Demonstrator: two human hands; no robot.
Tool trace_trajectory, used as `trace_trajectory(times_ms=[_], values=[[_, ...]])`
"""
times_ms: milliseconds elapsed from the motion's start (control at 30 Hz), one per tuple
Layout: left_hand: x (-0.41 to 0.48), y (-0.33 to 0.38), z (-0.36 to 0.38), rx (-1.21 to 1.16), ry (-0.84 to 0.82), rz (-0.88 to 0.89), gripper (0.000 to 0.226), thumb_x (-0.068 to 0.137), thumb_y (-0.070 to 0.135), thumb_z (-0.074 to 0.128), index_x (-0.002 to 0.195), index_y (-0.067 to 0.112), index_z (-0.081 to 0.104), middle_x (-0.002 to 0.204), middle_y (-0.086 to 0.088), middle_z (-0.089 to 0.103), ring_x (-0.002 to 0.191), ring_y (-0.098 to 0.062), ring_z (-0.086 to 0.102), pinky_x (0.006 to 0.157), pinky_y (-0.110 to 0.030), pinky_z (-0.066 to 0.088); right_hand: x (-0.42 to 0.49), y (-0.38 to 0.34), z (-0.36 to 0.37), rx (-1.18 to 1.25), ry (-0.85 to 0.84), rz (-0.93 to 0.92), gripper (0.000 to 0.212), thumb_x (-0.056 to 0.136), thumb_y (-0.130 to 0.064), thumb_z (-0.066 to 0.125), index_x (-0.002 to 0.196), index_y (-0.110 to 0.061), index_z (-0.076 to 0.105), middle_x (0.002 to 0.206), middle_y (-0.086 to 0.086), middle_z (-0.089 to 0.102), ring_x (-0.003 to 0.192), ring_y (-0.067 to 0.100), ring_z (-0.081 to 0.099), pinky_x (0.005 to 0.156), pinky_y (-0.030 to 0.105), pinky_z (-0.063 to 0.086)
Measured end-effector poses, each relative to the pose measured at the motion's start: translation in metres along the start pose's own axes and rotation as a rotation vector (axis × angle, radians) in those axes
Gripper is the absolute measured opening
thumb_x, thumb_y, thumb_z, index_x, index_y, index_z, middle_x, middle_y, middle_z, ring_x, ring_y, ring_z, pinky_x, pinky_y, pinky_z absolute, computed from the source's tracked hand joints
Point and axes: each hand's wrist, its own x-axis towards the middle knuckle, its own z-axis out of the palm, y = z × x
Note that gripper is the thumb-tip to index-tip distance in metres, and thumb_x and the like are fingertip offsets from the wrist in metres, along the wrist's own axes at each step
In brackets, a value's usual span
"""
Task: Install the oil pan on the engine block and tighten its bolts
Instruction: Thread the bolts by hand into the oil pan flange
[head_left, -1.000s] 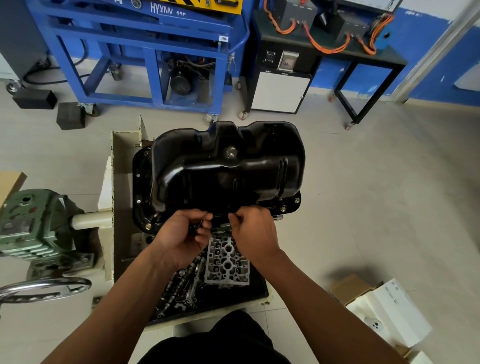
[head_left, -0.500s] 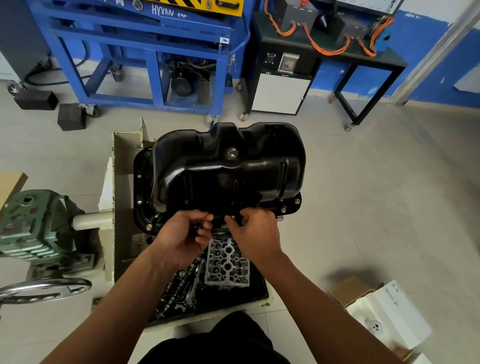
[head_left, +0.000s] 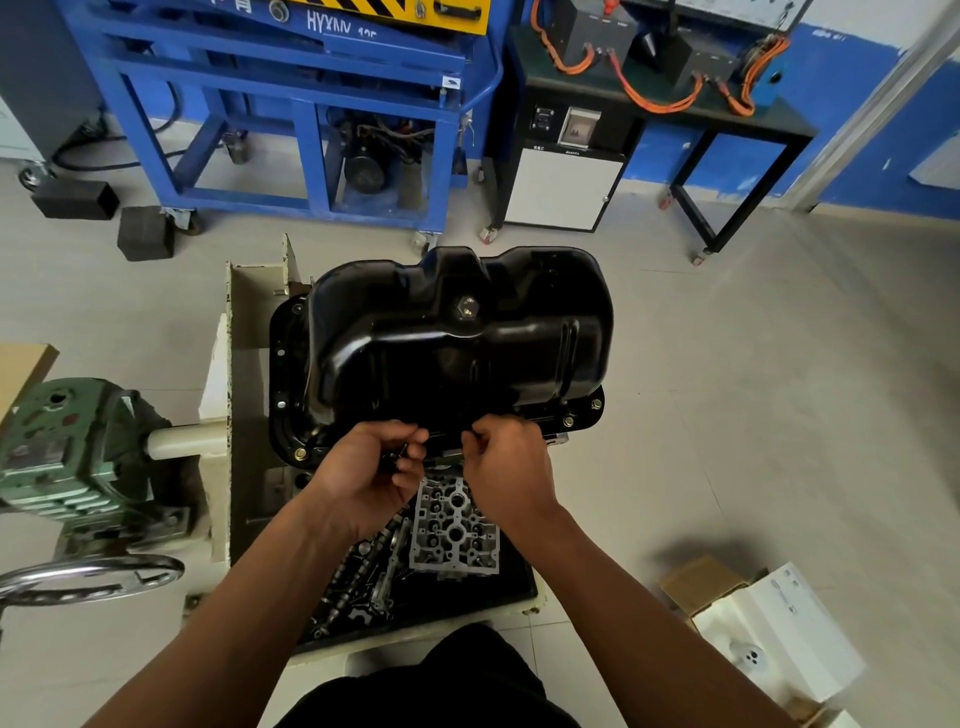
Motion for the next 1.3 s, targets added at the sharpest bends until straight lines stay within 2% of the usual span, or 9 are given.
trace_trajectory(times_ms=[100, 267, 467, 733, 933, 1033, 1100, 1167, 1300], values=[[0.0003, 0.0004, -0.0009, -0.001, -0.004, -0.001, 0.02, 0.095, 0.012, 0.051, 0.077, 0.006, 0.059, 0.062, 0.0, 0.046, 0.047, -0.006, 0.037, 0.036, -0.014, 0.029, 0.0004, -0.0009, 0.0002, -0.021, 0.018, 0.021, 0.025, 0.095, -0.024, 0.062, 0.075, -0.009, 0.065, 0.07, 0.005, 0.063, 0.057, 0.018, 0.047, 0.056, 0.024, 0.032], [0.0001, 0.0009, -0.001, -0.001, -0.01, -0.001, 0.02, 0.095, 0.011, 0.051, 0.077, 0.006, 0.059, 0.062, 0.0, 0.046, 0.048, -0.006, 0.036, 0.036, -0.014, 0.029, 0.0005, 0.0012, -0.0003, -0.066, -0.004, 0.043, 0.037, 0.097, -0.035, 0.06, 0.07, -0.01, 0.061, 0.064, 0.003, 0.056, 0.061, 0.027, 0.058, 0.056, 0.028, 0.038], [-0.001, 0.0009, -0.0007, 0.004, -0.01, 0.0, 0.02, 0.095, 0.011, 0.051, 0.077, 0.006, 0.059, 0.062, -0.001, 0.046, 0.049, -0.006, 0.036, 0.036, -0.014, 0.03, 0.0015, 0.0009, -0.0037, -0.049, -0.006, 0.053, 0.043, 0.093, -0.045, 0.063, 0.06, -0.019, 0.051, 0.055, -0.006, 0.052, 0.051, 0.015, 0.051, 0.052, 0.023, 0.035], [0.0008, 0.0003, -0.0014, 0.002, -0.015, -0.009, 0.019, 0.094, 0.011, 0.051, 0.078, 0.006, 0.059, 0.062, 0.0, 0.047, 0.047, -0.006, 0.037, 0.035, -0.014, 0.03, -0.0002, -0.0029, -0.0025, -0.101, -0.021, 0.008, 0.028, 0.096, -0.029, 0.059, 0.075, -0.011, 0.065, 0.068, 0.004, 0.064, 0.063, 0.025, 0.061, 0.056, 0.026, 0.038], [0.0019, 0.0, -0.0019, 0.003, -0.023, -0.004, 0.01, 0.086, 0.011, 0.056, 0.078, 0.006, 0.059, 0.062, 0.0, 0.047, 0.047, -0.006, 0.038, 0.035, -0.014, 0.03, 0.0046, -0.0029, -0.0051, -0.132, -0.029, -0.005, 0.034, 0.097, -0.035, 0.059, 0.071, -0.012, 0.061, 0.069, 0.007, 0.061, 0.066, 0.029, 0.062, 0.059, 0.034, 0.054], [0.0022, -0.0004, -0.0031, 0.007, -0.019, -0.001, 0.014, 0.089, 0.011, 0.054, 0.078, 0.006, 0.059, 0.062, 0.0, 0.047, 0.047, -0.006, 0.038, 0.035, -0.014, 0.031, 0.0045, -0.0027, -0.0051, -0.127, -0.037, 0.004, 0.038, 0.095, -0.037, 0.06, 0.064, -0.017, 0.052, 0.062, 0.003, 0.055, 0.063, 0.029, 0.062, 0.057, 0.034, 0.052], [0.0022, -0.0003, -0.0038, 0.01, -0.017, 0.0, 0.017, 0.092, 0.011, 0.053, 0.078, 0.006, 0.06, 0.063, 0.0, 0.047, 0.048, -0.006, 0.037, 0.036, -0.014, 0.031, 0.0034, -0.0032, -0.0048, -0.109, -0.03, 0.025, 0.041, 0.092, -0.042, 0.063, 0.061, -0.02, 0.048, 0.057, -0.002, 0.05, 0.059, 0.025, 0.061, 0.054, 0.029, 0.047], [0.0021, 0.0001, -0.0036, 0.011, -0.021, 0.001, 0.018, 0.093, 0.011, 0.052, 0.077, 0.006, 0.06, 0.063, 0.0, 0.047, 0.048, -0.006, 0.037, 0.036, -0.014, 0.031, 0.003, -0.0045, -0.0048, -0.097, -0.017, 0.042, 0.041, 0.089, -0.048, 0.065, 0.063, -0.02, 0.051, 0.058, -0.004, 0.052, 0.059, 0.023, 0.06, 0.053, 0.027, 0.042], [0.0021, 0.0004, -0.0035, 0.016, -0.023, 0.004, 0.018, 0.093, 0.011, 0.052, 0.077, 0.006, 0.059, 0.063, 0.0, 0.047, 0.048, -0.006, 0.037, 0.036, -0.014, 0.03, 0.0021, -0.0056, -0.0033, -0.074, -0.03, 0.044, 0.035, 0.089, -0.043, 0.065, 0.069, -0.016, 0.061, 0.064, 0.0, 0.062, 0.062, 0.023, 0.063, 0.056, 0.029, 0.051]])
